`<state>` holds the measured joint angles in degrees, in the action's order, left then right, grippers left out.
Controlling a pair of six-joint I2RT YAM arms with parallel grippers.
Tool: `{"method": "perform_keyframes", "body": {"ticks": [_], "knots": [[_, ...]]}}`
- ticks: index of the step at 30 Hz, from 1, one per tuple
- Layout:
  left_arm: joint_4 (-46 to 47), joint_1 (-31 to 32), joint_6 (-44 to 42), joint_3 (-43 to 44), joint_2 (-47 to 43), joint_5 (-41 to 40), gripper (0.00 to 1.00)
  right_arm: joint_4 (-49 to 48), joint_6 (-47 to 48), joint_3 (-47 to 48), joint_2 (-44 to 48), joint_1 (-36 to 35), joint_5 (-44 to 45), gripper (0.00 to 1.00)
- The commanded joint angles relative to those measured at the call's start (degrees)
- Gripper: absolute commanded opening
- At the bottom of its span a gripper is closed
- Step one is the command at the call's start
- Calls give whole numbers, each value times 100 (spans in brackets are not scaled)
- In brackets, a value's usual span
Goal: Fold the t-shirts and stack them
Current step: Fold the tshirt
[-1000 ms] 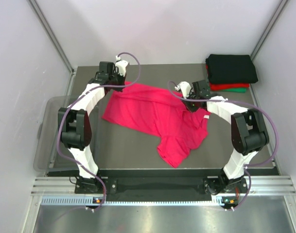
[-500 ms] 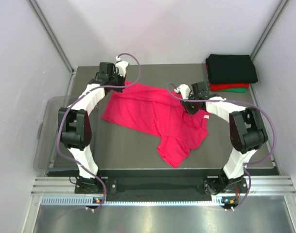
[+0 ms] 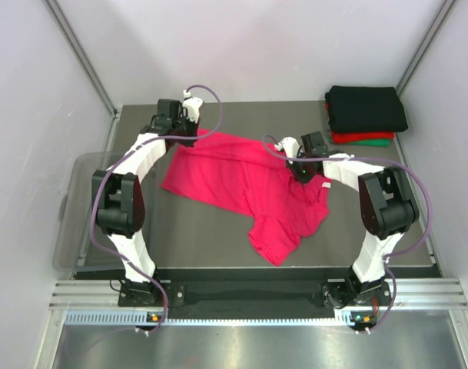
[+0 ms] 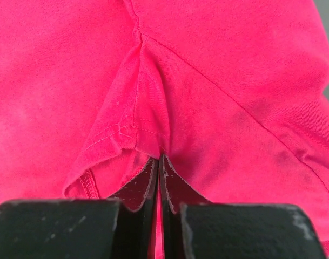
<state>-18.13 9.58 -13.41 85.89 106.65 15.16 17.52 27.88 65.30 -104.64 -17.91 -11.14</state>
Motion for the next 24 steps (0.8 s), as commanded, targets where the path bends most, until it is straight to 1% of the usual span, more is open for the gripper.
{"method": "perform_keyframes", "body": {"ticks": [1,6,11,14,15,16,17,18,19,21,24], "knots": [[319,26,-4,-63,-303,40,0,-152,7,18,487,-89,-126,0],[328,17,14,-107,-373,49,0,-117,104,-236,1058,-485,85,0],[424,26,-4,-256,-522,22,0,-38,77,-325,1244,-696,50,0],[442,26,-4,-301,-566,-4,0,23,42,-404,1288,-827,-160,0],[442,26,-4,-309,-566,-4,0,58,25,-439,1280,-845,-326,2],[442,26,-13,-309,-575,-13,0,111,7,-430,1271,-872,-441,7],[442,26,-13,-309,-567,-13,0,198,7,-395,1218,-907,-590,13],[433,26,-13,-309,-566,-13,0,339,-28,-299,1131,-933,-748,24],[442,26,-21,-301,-566,-22,0,331,-54,-281,1104,-951,-758,27],[442,26,-30,-292,-549,-22,0,357,-54,-185,1086,-1012,-776,31],[451,17,-21,-239,-505,-30,0,419,-63,-17,1200,-1013,-777,31]]}}
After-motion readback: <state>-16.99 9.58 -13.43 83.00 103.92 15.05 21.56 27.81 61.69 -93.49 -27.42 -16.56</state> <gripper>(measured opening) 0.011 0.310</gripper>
